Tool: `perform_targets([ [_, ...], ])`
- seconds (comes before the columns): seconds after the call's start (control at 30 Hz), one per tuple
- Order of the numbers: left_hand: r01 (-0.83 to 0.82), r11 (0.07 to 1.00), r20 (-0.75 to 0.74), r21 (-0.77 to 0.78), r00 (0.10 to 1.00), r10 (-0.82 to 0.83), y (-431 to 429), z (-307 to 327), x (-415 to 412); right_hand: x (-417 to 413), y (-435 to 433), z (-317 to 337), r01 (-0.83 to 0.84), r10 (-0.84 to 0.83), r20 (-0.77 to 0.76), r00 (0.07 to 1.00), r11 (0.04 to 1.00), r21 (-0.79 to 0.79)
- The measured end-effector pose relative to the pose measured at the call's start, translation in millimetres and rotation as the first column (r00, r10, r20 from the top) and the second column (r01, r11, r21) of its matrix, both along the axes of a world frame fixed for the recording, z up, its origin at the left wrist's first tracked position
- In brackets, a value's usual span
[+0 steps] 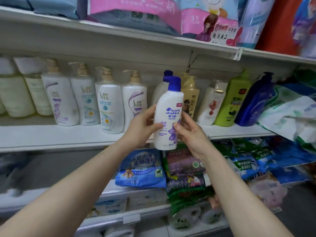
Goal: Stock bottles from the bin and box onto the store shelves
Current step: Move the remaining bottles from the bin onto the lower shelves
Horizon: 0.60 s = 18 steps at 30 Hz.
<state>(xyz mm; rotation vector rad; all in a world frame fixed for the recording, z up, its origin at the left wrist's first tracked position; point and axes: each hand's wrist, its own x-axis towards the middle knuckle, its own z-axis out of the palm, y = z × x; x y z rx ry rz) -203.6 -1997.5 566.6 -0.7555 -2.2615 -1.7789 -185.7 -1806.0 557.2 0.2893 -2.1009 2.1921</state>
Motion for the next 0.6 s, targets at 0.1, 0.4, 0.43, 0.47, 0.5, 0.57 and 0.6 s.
perform_targets([
  [0.1, -0.059, 0.998, -0.052, 0.015, 0.997, 0.060, 13.0, 3.5, -7.0, -19.1, 7.7, -0.2, -0.038, 0.038, -0.035, 0.999, 0.999, -0.002],
  [0.4, -0.211, 0.977, -0.104, -0.019, 0.973, 0.208, 30.9, -15.1, -29.4, -46.9, 15.2, -7.8, -0.101, 0.102, -0.067, 0.993, 0.995, 0.006],
  [0.43, -0.215, 0.976, -0.098, -0.021, 0.972, 0.212, 32.0, -15.7, -30.8, -47.3, 15.6, -7.2, -0.100, 0.100, -0.065, 0.993, 0.995, 0.004],
  [0.47, -0.217, 0.976, -0.093, -0.020, 0.972, 0.214, 33.4, -16.0, -32.4, -47.8, 16.7, -6.7, -0.097, 0.097, -0.067, 0.993, 0.995, 0.000],
  [0.5, -0.219, 0.976, -0.091, -0.014, 0.972, 0.217, 33.9, -15.9, -32.2, -47.3, 16.4, -5.9, -0.084, 0.084, -0.078, 0.993, 0.996, 0.006],
  [0.57, -0.244, 0.970, -0.097, -0.005, 0.965, 0.242, 35.8, -17.6, -29.7, -44.4, 15.1, -7.0, -0.002, 0.008, -0.116, 0.993, 0.998, 0.057],
  [0.6, -0.270, 0.963, -0.116, -0.002, 0.956, 0.268, 37.2, -20.4, -27.6, -42.5, 14.3, -9.4, 0.064, -0.049, -0.142, 0.989, 0.992, 0.106],
])
